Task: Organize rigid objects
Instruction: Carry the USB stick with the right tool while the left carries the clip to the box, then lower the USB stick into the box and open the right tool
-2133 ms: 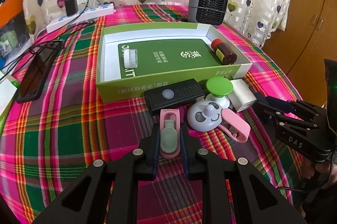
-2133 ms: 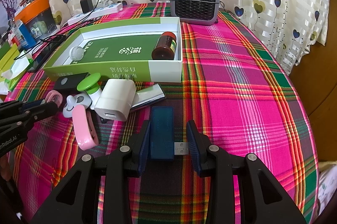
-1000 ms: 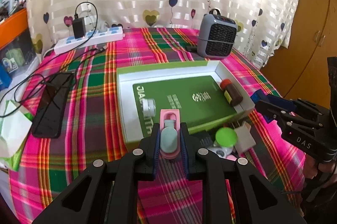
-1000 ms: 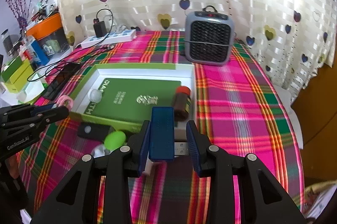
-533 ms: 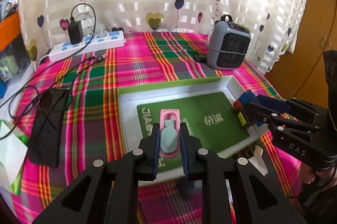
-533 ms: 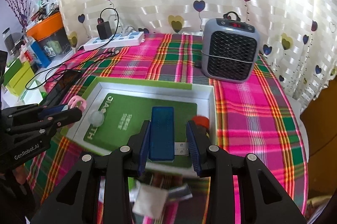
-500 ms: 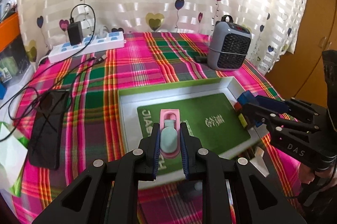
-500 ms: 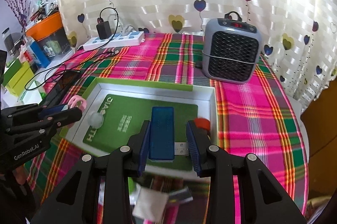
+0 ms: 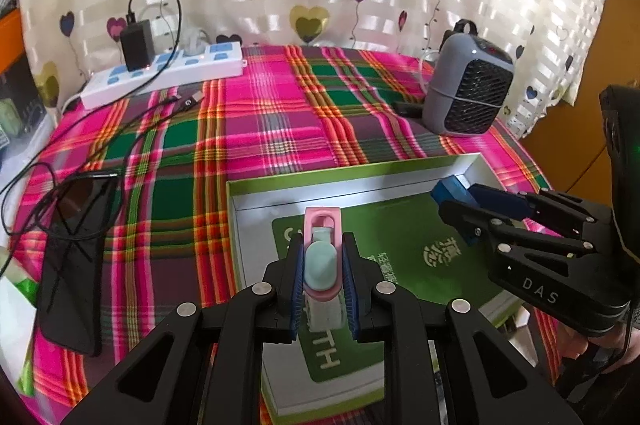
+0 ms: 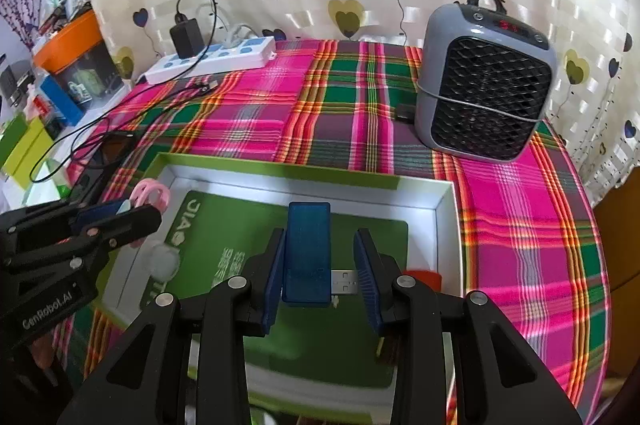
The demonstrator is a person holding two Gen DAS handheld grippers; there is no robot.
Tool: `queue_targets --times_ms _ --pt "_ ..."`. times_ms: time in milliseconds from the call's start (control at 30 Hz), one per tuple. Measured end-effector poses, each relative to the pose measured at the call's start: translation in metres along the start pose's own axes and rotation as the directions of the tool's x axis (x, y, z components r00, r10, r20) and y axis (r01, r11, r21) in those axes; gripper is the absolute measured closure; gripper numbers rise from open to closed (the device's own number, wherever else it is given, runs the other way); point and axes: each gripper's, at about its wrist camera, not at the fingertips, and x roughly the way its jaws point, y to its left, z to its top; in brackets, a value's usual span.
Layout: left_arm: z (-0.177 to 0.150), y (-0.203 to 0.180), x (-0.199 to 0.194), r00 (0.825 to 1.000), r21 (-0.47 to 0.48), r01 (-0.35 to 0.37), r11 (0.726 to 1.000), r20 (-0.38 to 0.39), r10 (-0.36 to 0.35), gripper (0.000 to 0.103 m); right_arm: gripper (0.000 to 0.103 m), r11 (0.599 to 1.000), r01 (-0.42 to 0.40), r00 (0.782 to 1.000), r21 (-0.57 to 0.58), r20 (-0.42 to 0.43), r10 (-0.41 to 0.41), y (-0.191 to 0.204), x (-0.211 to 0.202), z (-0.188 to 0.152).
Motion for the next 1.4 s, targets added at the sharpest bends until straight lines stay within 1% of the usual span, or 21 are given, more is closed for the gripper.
queue_targets --times_ms 300,633,1233,1400 --pt "0.003 0.001 0.018 1.0 -0.002 -0.004 1.0 -0.028 0.004 0.086 0.068 1.0 0.013 0.999 -0.004 -0.038 -0.014 -0.001 0.023 0.008" --pt "0.003 0.0 0.034 0.998 0.003 -0.008 1.0 -0.059 0.008 0.086 0.068 1.0 0.021 0.997 -0.007 -0.069 -0.021 -0.004 0.039 0.009" --pt "0.004 -0.002 0.041 0.997 0.022 -0.035 0.999 -0.067 0.036 0.086 0.067 1.0 0.022 0.998 0.003 -0.066 -0.022 -0.009 0.043 0.008" --pt "0.004 -0.003 0.041 0.996 0.026 -0.046 0.999 -0.069 0.048 0.086 0.067 1.0 0.01 0.998 0.005 -0.066 -0.01 -0.008 0.043 0.009"
